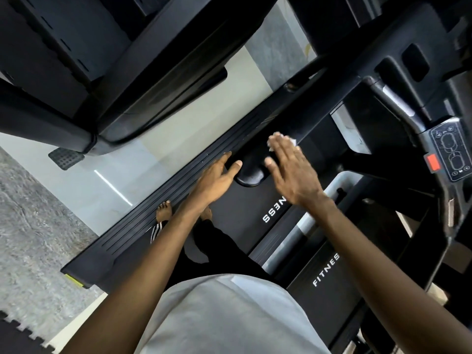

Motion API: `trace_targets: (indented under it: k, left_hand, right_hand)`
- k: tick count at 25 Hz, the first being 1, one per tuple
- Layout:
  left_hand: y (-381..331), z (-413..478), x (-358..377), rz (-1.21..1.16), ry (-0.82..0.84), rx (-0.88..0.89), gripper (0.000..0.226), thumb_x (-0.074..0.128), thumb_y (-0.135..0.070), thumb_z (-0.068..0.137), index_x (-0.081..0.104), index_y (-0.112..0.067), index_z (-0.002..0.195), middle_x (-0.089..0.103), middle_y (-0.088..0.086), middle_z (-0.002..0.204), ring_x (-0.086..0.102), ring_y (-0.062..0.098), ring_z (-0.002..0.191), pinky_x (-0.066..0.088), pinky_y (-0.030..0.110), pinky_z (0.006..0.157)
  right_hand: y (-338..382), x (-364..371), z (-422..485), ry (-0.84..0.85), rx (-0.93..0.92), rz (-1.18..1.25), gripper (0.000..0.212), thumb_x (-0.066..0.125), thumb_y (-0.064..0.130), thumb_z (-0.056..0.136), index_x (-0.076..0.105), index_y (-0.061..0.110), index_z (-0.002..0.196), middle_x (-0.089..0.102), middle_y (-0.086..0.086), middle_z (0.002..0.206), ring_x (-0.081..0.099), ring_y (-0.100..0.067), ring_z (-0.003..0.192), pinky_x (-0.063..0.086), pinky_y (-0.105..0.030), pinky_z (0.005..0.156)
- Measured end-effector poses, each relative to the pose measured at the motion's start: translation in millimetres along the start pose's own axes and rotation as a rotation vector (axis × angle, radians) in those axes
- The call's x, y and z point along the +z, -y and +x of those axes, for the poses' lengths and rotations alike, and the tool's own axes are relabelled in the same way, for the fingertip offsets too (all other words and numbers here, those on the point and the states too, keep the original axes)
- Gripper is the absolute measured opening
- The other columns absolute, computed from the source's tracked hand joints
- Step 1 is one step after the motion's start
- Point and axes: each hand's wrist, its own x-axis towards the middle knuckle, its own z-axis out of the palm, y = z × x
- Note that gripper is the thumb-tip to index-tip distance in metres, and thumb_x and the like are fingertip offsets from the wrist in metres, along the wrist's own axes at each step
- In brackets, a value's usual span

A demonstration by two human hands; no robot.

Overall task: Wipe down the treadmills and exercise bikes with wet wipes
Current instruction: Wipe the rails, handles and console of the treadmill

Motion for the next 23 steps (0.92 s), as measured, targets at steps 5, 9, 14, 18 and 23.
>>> trace_targets:
  k: [5,9,14,18,23]
  left_hand:
    - [2.6,3.1,4.0,-0.047,-0.092,-0.033,0.063,0.056,-0.062,0.094,0.047,-0.034,0.15,0.047,-0.008,0.154,0.043,0.015,0.142,0.034,0.035,0.117]
    - [8.8,6.5,2.4,-0.181,-0.093,-0.059,0.082,0.062,-0.081,0.073,0.057,-0.037,0.141,0.056,-0.015,0.144,0.05,0.005,0.135,0.037,0.036,0.117]
    - [11.6,12.4,-1.3,-0.234,-0.014,-0.094,0.104,0.061,-0.089,0.059,0.053,-0.032,0.146,0.05,-0.014,0.15,0.045,0.001,0.136,0.032,0.032,0.119]
    - [13.3,15.9,-6.4,-0.208,0.014,-0.078,0.084,0.066,-0.077,0.076,0.053,-0.032,0.146,0.05,-0.014,0.149,0.044,0.003,0.138,0.031,0.03,0.119]
    - [21.7,16.6,-4.4,-0.157,0.015,-0.101,0.093,0.055,-0.085,0.074,0.044,-0.034,0.151,0.044,-0.007,0.155,0.045,0.016,0.14,0.025,0.045,0.123]
  right_hand:
    - [-9.7,-18.6,35.3,0.075,-0.064,-0.056,0.079,0.013,0.061,0.1,0.027,0.009,0.157,0.02,-0.008,0.166,0.008,-0.022,0.155,0.007,-0.04,0.127]
    - [0.1,-22.1,35.8,0.222,-0.373,-0.104,0.075,0.013,0.06,0.099,0.034,0.015,0.155,0.031,-0.003,0.162,0.02,-0.018,0.152,0.012,-0.037,0.126]
    - [-14.5,-27.3,99.5,0.234,-0.203,-0.25,0.091,0.002,0.066,0.089,0.049,0.011,0.144,0.045,-0.011,0.153,0.036,-0.027,0.145,0.019,-0.042,0.124]
    - [19.3,-19.9,87.2,0.378,-0.358,-0.259,0.088,0.004,0.066,0.091,0.048,0.012,0.146,0.046,-0.01,0.153,0.036,-0.026,0.145,0.017,-0.041,0.125]
    - [-5.2,-19.2,139.3,0.434,-0.181,-0.45,0.063,0.017,0.054,0.103,0.047,0.02,0.146,0.046,-0.003,0.154,0.037,-0.021,0.145,0.014,-0.042,0.124]
